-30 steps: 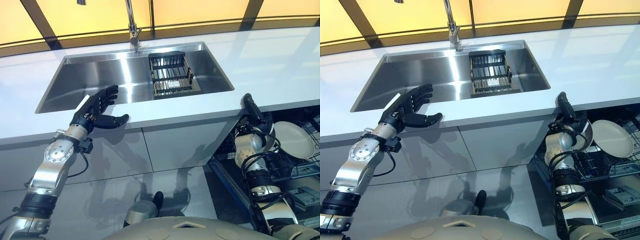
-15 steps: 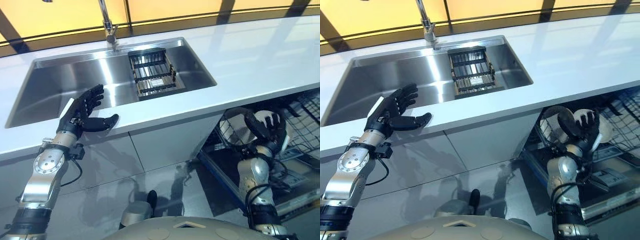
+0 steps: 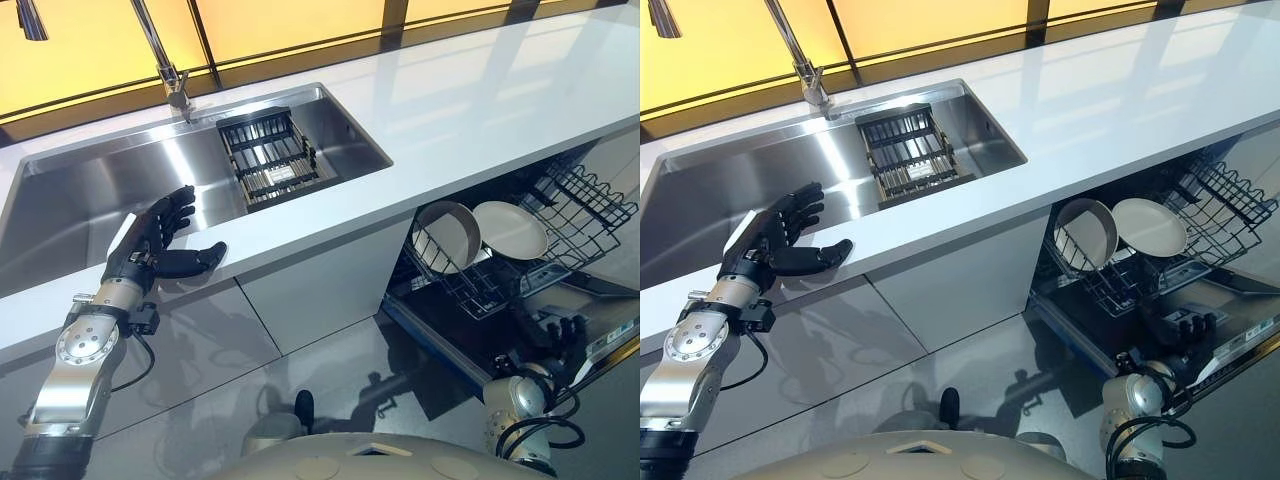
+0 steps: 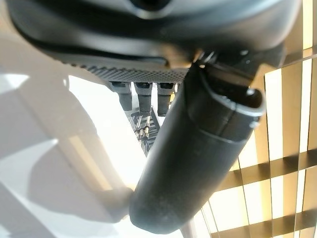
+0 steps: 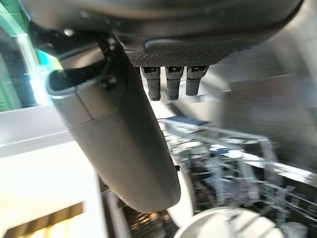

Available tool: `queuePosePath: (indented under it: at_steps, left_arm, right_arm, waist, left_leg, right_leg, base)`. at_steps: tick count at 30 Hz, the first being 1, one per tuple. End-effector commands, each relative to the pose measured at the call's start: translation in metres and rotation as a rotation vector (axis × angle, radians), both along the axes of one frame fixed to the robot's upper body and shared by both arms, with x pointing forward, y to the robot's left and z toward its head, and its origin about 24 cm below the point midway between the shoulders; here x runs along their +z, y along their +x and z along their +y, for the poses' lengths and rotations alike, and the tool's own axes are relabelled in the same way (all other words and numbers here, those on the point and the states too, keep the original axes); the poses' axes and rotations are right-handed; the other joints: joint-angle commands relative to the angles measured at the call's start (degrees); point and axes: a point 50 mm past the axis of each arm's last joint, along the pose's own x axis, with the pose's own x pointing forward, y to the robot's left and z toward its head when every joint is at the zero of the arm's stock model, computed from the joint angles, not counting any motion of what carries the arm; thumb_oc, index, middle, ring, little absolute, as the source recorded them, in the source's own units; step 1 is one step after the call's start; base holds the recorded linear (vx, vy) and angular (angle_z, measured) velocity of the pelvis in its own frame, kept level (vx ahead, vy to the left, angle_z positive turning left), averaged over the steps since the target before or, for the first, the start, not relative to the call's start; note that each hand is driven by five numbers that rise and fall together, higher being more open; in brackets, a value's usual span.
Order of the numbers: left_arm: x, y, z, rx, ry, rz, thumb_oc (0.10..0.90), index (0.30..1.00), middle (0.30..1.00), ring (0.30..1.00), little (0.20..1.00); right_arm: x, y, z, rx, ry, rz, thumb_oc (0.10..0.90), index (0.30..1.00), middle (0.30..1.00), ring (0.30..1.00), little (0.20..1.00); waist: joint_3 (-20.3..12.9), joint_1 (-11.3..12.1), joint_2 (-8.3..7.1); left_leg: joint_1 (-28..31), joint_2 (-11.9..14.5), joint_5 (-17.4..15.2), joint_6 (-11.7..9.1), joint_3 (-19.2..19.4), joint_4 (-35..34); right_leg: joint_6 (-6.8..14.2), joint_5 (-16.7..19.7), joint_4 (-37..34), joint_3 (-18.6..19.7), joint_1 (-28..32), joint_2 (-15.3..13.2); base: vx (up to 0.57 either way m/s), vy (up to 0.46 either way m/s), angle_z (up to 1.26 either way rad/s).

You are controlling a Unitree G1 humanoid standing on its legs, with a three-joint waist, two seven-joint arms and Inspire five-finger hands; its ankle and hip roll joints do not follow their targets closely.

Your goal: Pick up plates and place into dishwasher.

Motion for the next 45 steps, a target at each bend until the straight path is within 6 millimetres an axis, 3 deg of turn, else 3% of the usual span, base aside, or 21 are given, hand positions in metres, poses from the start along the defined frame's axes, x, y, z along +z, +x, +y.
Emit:
queuePosePath:
  at_steps: [1,6,12,15,24,28,29,31,36,40,45]
  left_arm:
    - [0.035,0.013,-0.004,-0.04,0.026,-0.182,0.8,0.9,0.9,0.9,0.9]
    - [0.035,0.021,-0.01,-0.072,0.028,-0.17,0.8,0.9,0.9,0.9,0.9]
    - [0.035,0.029,-0.018,-0.123,0.031,-0.151,0.8,0.9,0.9,0.9,0.9]
    - [0.035,0.032,-0.026,-0.151,0.037,-0.146,0.8,0.9,0.9,0.9,0.9]
    - [0.028,0.039,-0.039,-0.179,0.031,-0.122,0.8,0.9,0.9,0.9,0.9]
    - [0.026,0.041,-0.041,-0.185,0.027,-0.111,0.8,0.9,0.9,0.9,0.9]
    - [0.026,0.041,-0.042,-0.19,0.025,-0.107,0.8,0.9,0.9,0.9,0.9]
    - [0.025,0.041,-0.043,-0.197,0.026,-0.101,0.8,0.9,0.9,0.9,0.9]
    - [0.023,0.041,-0.044,-0.22,0.025,-0.091,0.8,0.9,0.9,0.9,0.9]
    - [0.021,0.041,-0.047,-0.248,0.024,-0.079,0.8,0.9,0.9,0.9,0.9]
    - [0.017,0.039,-0.049,-0.269,0.02,-0.067,0.8,0.9,0.9,0.9,0.9]
  right_arm:
    - [0.028,0.036,-0.006,-0.015,-0.024,-0.263,0.8,0.9,0.9,0.9,0.9]
    - [0.01,0.043,-0.007,0.017,0.021,-0.18,0.8,0.9,0.9,0.9,0.9]
    - [-0.014,0.052,-0.008,0.014,0.312,-0.286,0.8,0.9,0.9,0.9,0.9]
    - [-0.003,0.07,-0.007,0.079,0.292,-0.336,0.8,0.9,0.9,0.9,0.9]
    - [0.059,0.122,0.002,0.301,-0.048,-0.412,0.8,0.9,0.9,0.9,0.9]
    - [0.085,0.142,0.014,0.407,-0.335,-0.307,0.8,0.9,0.9,0.9,0.9]
    - [0.096,0.149,0.019,0.424,-0.492,-0.23,0.8,0.9,0.9,0.9,0.9]
    - [0.105,0.155,0.021,0.419,-0.563,-0.203,0.8,0.9,0.9,0.9,0.9]
    - [0.109,0.166,0.035,0.49,-0.543,-0.205,0.8,0.9,0.9,0.9,0.9]
    - [0.109,0.169,0.047,0.58,-0.654,-0.147,0.8,0.9,0.9,0.9,0.9]
    - [0.107,0.172,0.05,0.656,-0.665,-0.102,0.8,0.9,0.9,0.9,0.9]
  waist:
    - [-1.49,0.99,-0.07]
    - [-1.65,2.39,0.28]
    - [-2.13,4.17,0.71]
    - [-2.01,5.07,1.05]
    - [-1.05,7.41,2.03]
    - [-0.89,8.37,1.97]
    - [-0.79,8.88,1.9]
    - [-0.64,9.39,1.77]
    - [-0.68,10.67,1.34]
    - [-1.02,11.41,1.14]
    - [-1.18,11.75,0.79]
  left_leg:
    - [4.98,-1.85,-10.65,1.8,1.21,1.37]
    - [4.84,-1.96,-10.54,1.72,0.38,1.39]
    - [5.03,-2.06,-10.41,1.55,-0.7,1.12]
    - [5.0,-2.11,-10.33,1.63,-1.39,1.09]
    - [4.88,-2.73,-10.14,2.08,-3.5,1.28]
    - [4.77,-3.0,-10.16,2.22,-4.28,1.87]
    - [4.64,-3.13,-10.15,2.25,-4.63,2.27]
    - [4.57,-3.27,-10.15,2.31,-4.97,2.68]
    - [4.8,-3.59,-10.28,2.52,-6.11,3.24]
    - [5.01,-3.78,-10.35,2.51,-6.73,3.71]
    - [5.7,-3.95,-10.45,2.5,-7.26,3.57]
  right_leg:
    - [1.32,4.67,0.88,-2.39,-7.0,1.26]
    - [1.23,4.89,0.74,-2.97,-6.74,0.99]
    - [1.01,5.0,0.23,-3.79,-5.94,0.75]
    - [0.95,4.98,0.45,-4.3,-5.78,0.42]
    - [0.88,4.71,1.49,-5.69,-5.52,-0.5]
    - [0.84,4.54,2.16,-6.21,-5.37,-0.8]
    - [0.81,4.46,2.56,-6.49,-5.31,-0.95]
    - [0.74,4.33,3.01,-6.87,-5.18,-1.09]
    - [0.39,3.95,3.72,-7.98,-4.67,-1.2]
    - [0.27,3.9,3.94,-8.64,-4.14,-1.3]
    - [0.11,3.8,3.88,-8.91,-3.51,-1.18]
  base:
    - [0.0,0.0,0.0]
    - [0.01,0.002,0.01]
    - [0.05,0.019,0.07]
    - [0.04,0.024,0.14]
    - [0.05,0.055,0.13]
    - [0.07,0.046,0.1]
    - [0.07,0.042,0.14]
    - [0.07,0.036,0.09]
    - [0.06,0.013,0.15]
    - [0.06,0.009,0.14]
    - [0.04,-0.003,0.03]
